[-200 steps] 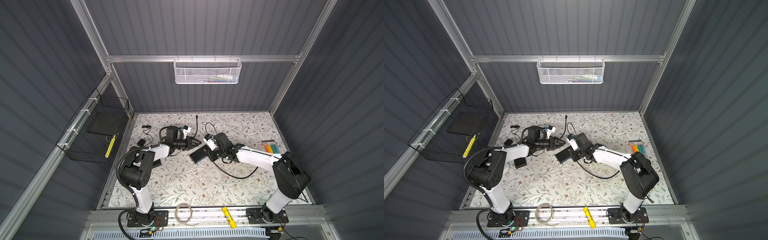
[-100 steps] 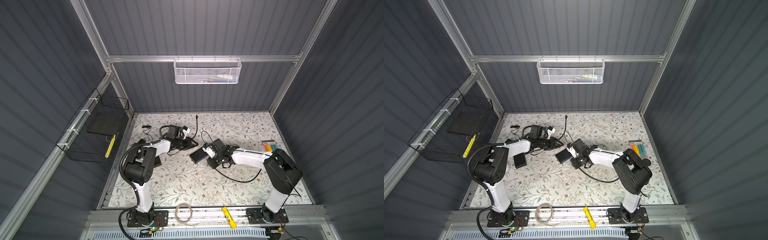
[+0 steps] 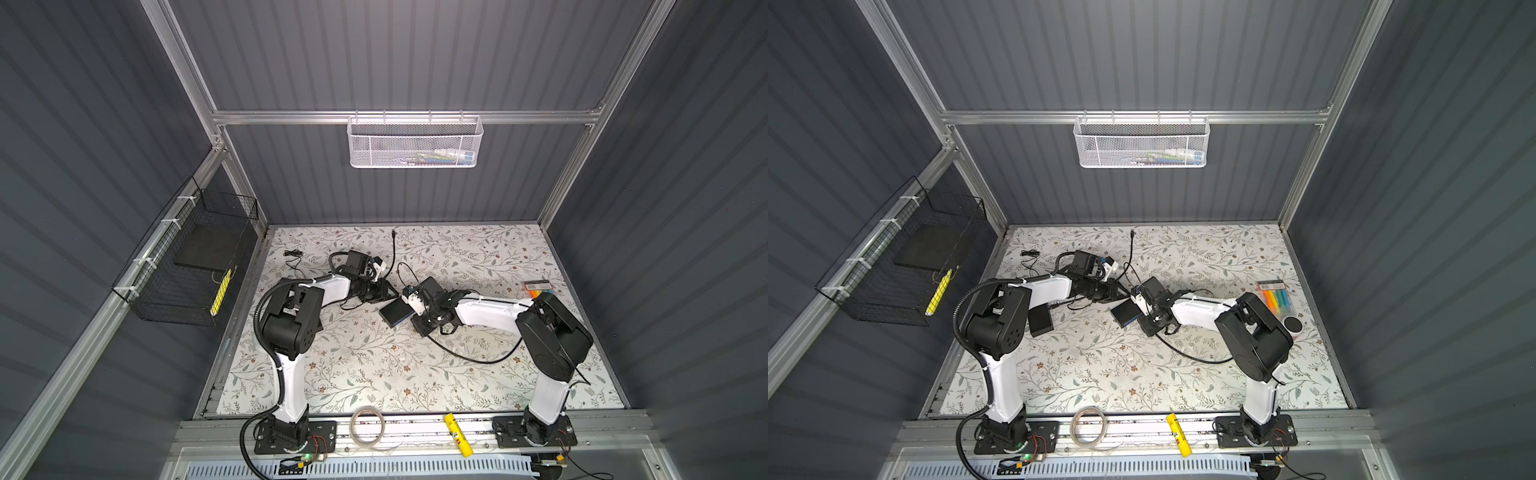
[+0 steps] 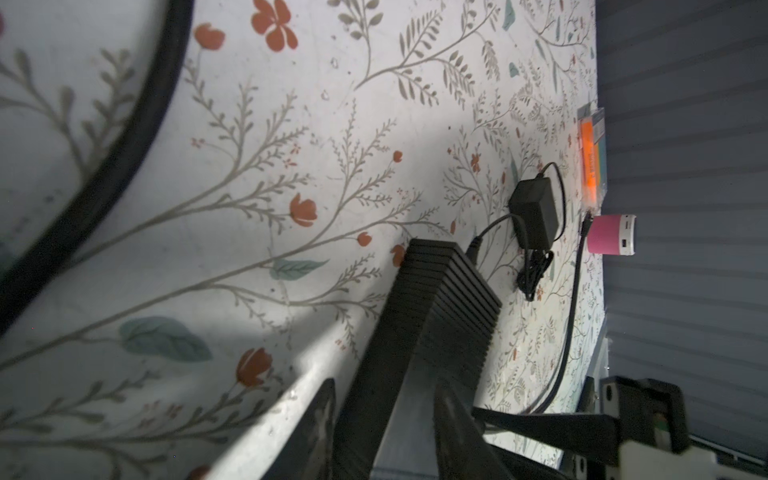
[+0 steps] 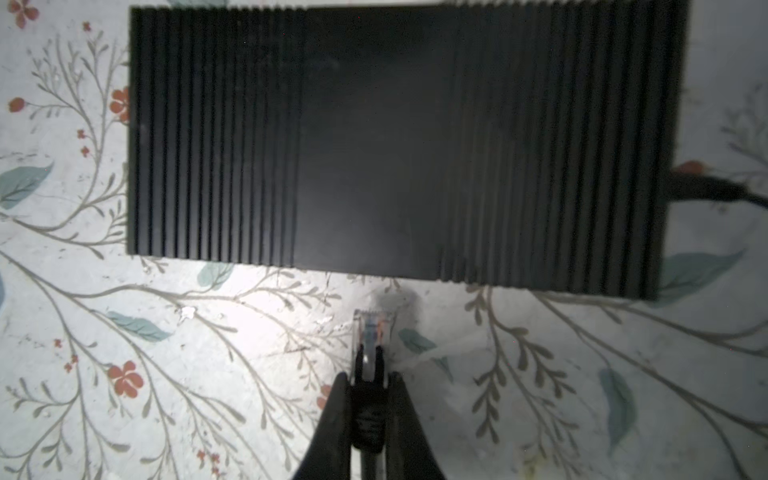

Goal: Insert the plug into the switch port

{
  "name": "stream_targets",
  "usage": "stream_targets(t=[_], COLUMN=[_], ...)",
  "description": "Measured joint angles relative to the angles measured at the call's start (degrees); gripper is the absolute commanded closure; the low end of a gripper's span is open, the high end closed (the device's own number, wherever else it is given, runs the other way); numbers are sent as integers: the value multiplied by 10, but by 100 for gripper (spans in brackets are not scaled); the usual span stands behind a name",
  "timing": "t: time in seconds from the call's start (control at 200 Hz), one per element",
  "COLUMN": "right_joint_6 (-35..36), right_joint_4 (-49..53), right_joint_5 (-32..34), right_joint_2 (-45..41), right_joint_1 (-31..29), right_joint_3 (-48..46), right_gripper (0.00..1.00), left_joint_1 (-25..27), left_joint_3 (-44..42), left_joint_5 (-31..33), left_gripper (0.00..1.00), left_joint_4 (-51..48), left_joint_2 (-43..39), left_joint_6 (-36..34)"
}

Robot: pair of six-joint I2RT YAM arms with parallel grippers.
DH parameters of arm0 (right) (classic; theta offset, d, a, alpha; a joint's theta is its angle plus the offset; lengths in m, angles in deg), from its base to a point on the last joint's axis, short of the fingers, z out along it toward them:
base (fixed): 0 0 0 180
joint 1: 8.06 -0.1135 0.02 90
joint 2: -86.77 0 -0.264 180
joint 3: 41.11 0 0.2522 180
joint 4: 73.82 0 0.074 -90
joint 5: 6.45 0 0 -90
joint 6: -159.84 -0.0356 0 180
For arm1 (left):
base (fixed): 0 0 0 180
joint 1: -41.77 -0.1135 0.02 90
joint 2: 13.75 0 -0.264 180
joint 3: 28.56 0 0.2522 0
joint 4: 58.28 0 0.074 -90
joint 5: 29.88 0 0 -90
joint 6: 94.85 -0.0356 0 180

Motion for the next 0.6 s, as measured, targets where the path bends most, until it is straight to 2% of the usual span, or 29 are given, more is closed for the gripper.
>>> stream_targets(t=[0.6], right_joint_6=[0], right_joint_4=[18], right_joint_5=[15], right_joint_2=[21], right_joint_1=[4], right_joint_3=[34], right_gripper=[100], left_joint_1=[15], left_joint_3=[35], left_joint_5=[0], left_gripper=[61], left_joint_4=[-24], left_joint_2=[30], left_joint_6=[-25])
